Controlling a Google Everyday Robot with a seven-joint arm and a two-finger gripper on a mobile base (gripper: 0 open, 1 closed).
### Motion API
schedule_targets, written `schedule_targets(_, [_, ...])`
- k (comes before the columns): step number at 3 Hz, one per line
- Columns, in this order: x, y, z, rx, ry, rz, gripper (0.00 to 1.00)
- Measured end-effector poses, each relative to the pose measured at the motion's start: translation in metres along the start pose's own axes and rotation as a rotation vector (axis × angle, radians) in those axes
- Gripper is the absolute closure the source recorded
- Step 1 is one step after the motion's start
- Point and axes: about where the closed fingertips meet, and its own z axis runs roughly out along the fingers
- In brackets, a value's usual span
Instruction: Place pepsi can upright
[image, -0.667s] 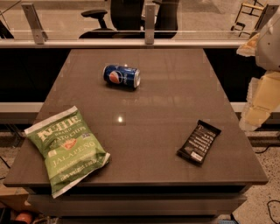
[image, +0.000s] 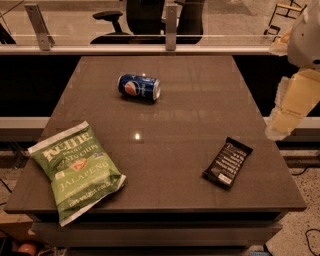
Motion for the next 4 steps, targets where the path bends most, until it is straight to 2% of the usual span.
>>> schedule_targets(2, [-0.048, -0.020, -0.014, -0.023, -0.030, 0.080, 0.00])
schedule_targets(4, [-0.092, -0.042, -0.013, -0.049, -0.062, 0.152, 0.00])
